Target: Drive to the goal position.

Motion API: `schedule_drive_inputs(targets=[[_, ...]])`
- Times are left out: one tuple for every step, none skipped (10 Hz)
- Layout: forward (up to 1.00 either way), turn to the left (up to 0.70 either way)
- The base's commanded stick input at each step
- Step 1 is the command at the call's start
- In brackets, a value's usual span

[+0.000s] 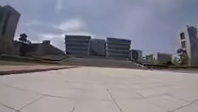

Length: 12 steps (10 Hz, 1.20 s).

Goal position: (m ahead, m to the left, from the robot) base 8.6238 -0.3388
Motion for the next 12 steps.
schedule_drive_inputs(targets=[[1.0,0.0],[1.0,0.0],[1.0,0.0],[1.0,0.0],[1.0,0.0],[1.0,0.0],[1.0,0.0],[1.0,0.0],[1.0,0.0],[1.0,0.09],[1.0,0.24],[1.0,0.24]])
